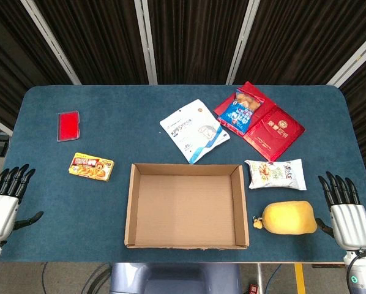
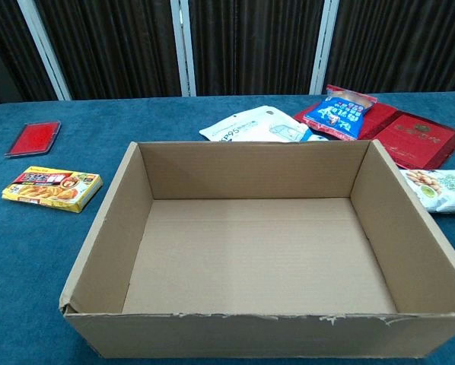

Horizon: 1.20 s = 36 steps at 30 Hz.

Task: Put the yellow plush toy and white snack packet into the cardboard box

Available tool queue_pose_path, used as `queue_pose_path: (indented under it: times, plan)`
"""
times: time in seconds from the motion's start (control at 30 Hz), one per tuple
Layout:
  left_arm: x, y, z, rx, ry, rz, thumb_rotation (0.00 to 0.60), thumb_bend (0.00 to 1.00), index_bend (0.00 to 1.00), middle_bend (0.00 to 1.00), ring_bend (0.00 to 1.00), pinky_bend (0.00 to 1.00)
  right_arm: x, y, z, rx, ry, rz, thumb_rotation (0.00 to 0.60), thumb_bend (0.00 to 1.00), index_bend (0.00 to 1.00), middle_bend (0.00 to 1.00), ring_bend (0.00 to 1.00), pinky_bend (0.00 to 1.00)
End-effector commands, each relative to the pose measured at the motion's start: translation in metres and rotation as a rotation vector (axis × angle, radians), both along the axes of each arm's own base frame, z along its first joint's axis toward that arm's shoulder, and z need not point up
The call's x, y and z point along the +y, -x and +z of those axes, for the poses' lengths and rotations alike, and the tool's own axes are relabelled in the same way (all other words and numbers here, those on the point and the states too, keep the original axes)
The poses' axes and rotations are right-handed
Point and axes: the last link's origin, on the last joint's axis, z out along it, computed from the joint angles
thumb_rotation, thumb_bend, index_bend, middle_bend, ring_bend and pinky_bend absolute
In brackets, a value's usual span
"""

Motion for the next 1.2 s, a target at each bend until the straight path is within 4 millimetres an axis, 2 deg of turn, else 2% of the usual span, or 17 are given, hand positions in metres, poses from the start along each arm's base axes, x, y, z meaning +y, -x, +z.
queue_pose_path:
  times: [0.03,0.2,0.47,0.6,0.73,0.93,1.2]
  plan:
    - [0.0,0.0,0.001,0.001,-0.001,0.006,0.6,0.03,0.0,0.0,0.0,0.0,0.001,0.002,0.0,0.006,-0.012,-0.03,0.6,0.0,0.0,0.0,0.0,0.0]
    - [-0.001,0.0,0.003,-0.003,-0.011,0.012,0.6,0.04,0.0,0.0,0.0,0.0,0.02,0.002,0.002,0.063,-0.021,-0.099,0.6,0.0,0.0,0.0,0.0,0.0]
    - [0.001,0.0,0.004,-0.005,-0.004,0.016,0.6,0.04,0.0,0.0,0.0,0.0,0.053,-0.013,-0.006,0.1,-0.062,-0.094,0.6,0.0,0.0,0.0,0.0,0.0]
    - [0.001,0.001,0.002,-0.005,0.011,0.021,0.6,0.04,0.0,0.0,0.0,0.0,0.06,-0.013,-0.014,0.111,-0.113,-0.096,0.6,0.0,0.0,0.0,0.0,0.0]
    - [0.001,-0.001,0.001,-0.004,0.02,0.013,0.6,0.04,0.0,0.0,0.0,0.0,0.053,-0.011,-0.029,0.123,-0.177,-0.105,0.6,0.0,0.0,0.0,0.0,0.0]
    - [0.002,-0.002,0.001,0.005,0.029,0.026,0.6,0.04,0.0,0.0,0.0,0.0,0.019,-0.012,-0.061,0.124,-0.257,-0.037,0.6,0.0,0.0,0.0,0.0,0.0]
    - [0.006,0.002,0.001,0.01,0.029,0.06,0.6,0.04,0.0,0.0,0.0,0.0,-0.009,-0.003,-0.082,0.156,-0.314,-0.042,0.6,0.0,0.0,0.0,0.0,0.0]
